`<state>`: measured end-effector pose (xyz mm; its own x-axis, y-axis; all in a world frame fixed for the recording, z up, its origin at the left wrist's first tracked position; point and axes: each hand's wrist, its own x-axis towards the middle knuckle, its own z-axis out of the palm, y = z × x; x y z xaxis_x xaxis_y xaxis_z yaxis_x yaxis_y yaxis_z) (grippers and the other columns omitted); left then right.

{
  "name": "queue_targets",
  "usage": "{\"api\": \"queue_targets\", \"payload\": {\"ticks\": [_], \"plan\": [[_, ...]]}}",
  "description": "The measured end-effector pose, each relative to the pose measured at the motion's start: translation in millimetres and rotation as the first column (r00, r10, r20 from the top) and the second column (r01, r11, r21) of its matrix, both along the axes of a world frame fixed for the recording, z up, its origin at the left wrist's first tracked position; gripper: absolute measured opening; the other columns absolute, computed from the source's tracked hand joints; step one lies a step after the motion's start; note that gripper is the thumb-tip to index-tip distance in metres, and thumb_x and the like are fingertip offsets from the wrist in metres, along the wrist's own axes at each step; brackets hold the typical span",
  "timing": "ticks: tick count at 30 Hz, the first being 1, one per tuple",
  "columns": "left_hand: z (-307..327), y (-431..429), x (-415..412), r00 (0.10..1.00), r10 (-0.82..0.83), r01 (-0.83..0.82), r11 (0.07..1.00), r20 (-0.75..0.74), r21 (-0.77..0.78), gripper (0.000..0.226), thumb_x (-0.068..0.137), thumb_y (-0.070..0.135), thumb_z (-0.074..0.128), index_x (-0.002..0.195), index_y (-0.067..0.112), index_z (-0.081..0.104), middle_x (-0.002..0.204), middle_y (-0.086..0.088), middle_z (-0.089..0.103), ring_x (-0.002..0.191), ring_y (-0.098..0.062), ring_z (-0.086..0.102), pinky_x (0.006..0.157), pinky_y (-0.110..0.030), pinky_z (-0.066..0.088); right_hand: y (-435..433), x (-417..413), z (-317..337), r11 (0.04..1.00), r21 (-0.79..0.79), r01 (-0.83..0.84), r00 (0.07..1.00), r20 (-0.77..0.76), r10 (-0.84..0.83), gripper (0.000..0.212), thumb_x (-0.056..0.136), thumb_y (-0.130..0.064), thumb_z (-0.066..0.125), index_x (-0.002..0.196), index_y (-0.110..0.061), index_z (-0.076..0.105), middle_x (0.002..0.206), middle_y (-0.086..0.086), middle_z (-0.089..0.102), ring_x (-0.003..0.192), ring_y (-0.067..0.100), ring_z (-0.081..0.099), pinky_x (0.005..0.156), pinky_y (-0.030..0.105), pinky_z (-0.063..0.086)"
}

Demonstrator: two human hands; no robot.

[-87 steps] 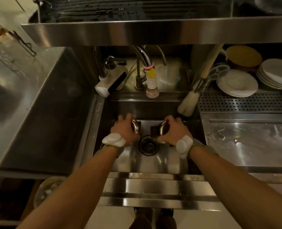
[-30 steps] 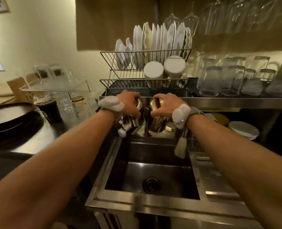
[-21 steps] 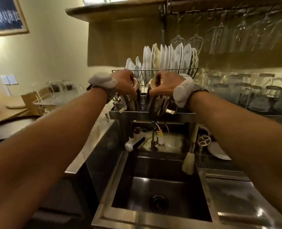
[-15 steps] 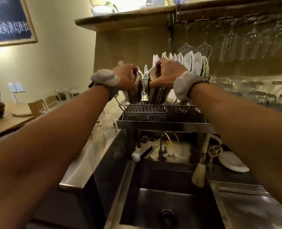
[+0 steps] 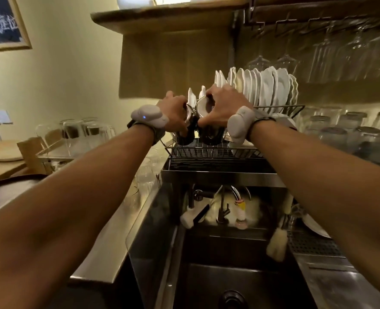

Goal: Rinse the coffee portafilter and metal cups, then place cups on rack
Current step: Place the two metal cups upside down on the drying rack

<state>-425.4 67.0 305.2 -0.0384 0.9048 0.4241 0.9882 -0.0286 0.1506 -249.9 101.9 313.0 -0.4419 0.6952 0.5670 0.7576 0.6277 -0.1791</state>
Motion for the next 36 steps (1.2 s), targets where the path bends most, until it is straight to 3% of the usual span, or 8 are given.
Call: {"api": "queue_targets", "payload": {"ticks": [7, 12, 19, 24, 28, 32, 36], "plan": [[-12.8, 6.9, -10.2, 0.998, -0.056, 0.056, 0.998, 0.002, -0.020, 0.074, 0.048, 0.031, 0.090, 0.111, 0.016, 0.055, 0.116, -0.007, 0.044, 0.091, -0.024, 0.052, 0.077, -0.031, 0.050, 0.1, -8.0, -18.0, 0.997, -0.063, 0.037, 0.998, 0.047, -0.034, 0.082, 0.049, -0.063, 0.077, 0.114, -0.019, 0.052, 0.107, 0.006, 0.051, 0.095, 0.024, 0.055, 0.084, 0.040, 0.050], [-30.1, 15.7, -4.5, 0.994, -0.099, 0.100, 0.995, 0.034, -0.020, 0.087, 0.049, 0.026, 0.091, 0.126, 0.015, 0.051, 0.126, -0.011, 0.042, 0.103, -0.029, 0.053, 0.087, -0.031, 0.048, 8.6, -3.9, -34.1, 0.994, -0.092, 0.058, 0.998, 0.020, -0.056, 0.096, 0.046, -0.062, 0.080, 0.124, -0.018, 0.045, 0.117, 0.008, 0.050, 0.104, 0.028, 0.054, 0.087, 0.044, 0.050], [-38.9, 26.7, -8.9, 0.979, -0.157, 0.169, 0.982, 0.134, -0.081, 0.091, 0.060, 0.022, 0.087, 0.138, 0.012, 0.042, 0.137, -0.013, 0.038, 0.121, -0.030, 0.045, 0.100, -0.029, 0.038, 32.4, -5.0, -55.2, 0.989, -0.120, 0.089, 0.994, 0.069, -0.081, 0.090, 0.053, -0.063, 0.078, 0.124, -0.019, 0.044, 0.122, 0.006, 0.052, 0.111, 0.028, 0.051, 0.090, 0.046, 0.044], [-48.2, 33.8, -11.6, 0.966, -0.198, 0.216, 0.971, 0.164, -0.099, 0.071, 0.074, 0.016, 0.077, 0.138, 0.011, 0.045, 0.135, -0.014, 0.051, 0.119, -0.028, 0.052, 0.095, -0.025, 0.038, 41.4, -8.1, -59.8, 0.985, -0.128, 0.115, 0.986, 0.132, -0.098, 0.085, 0.058, -0.064, 0.074, 0.125, -0.023, 0.043, 0.124, 0.005, 0.053, 0.114, 0.028, 0.050, 0.097, 0.056, 0.032], [-51.4, 37.6, -15.8, 0.966, -0.182, 0.203, 0.974, 0.184, -0.104, 0.080, 0.076, 0.021, 0.075, 0.145, 0.017, 0.035, 0.146, -0.011, 0.040, 0.132, -0.028, 0.040, 0.107, -0.030, 0.032, 42.7, -9.7, -60.4, 0.983, -0.119, 0.140, 0.982, 0.142, -0.123, 0.092, 0.058, -0.066, 0.073, 0.131, -0.022, 0.038, 0.129, 0.004, 0.052, 0.119, 0.029, 0.048, 0.099, 0.057, 0.027], [-55.9, 39.8, -16.9, 0.952, -0.195, 0.219, 0.973, 0.236, -0.079, 0.083, 0.075, 0.023, 0.077, 0.145, 0.017, 0.034, 0.146, -0.008, 0.042, 0.129, -0.025, 0.044, 0.096, -0.021, 0.031, 41.3, -8.5, -63.3, 0.983, -0.114, 0.146, 0.980, 0.151, -0.128, 0.097, 0.059, -0.067, 0.071, 0.136, -0.023, 0.034, 0.135, 0.005, 0.048, 0.123, 0.029, 0.046, 0.101, 0.058, 0.025], [-58.0, 39.9, -15.9, 0.952, -0.188, 0.215, 0.973, 0.242, -0.089, 0.083, 0.075, 0.026, 0.077, 0.145, 0.017, 0.033, 0.146, -0.008, 0.040, 0.128, -0.026, 0.045, 0.104, -0.029, 0.036, 39.4, -7.6, -63.3, 0.984, -0.100, 0.149, 0.979, 0.155, -0.132, 0.095, 0.061, -0.068, 0.069, 0.136, -0.023, 0.033, 0.135, 0.007, 0.047, 0.123, 0.030, 0.045, 0.101, 0.058, 0.025]]}}
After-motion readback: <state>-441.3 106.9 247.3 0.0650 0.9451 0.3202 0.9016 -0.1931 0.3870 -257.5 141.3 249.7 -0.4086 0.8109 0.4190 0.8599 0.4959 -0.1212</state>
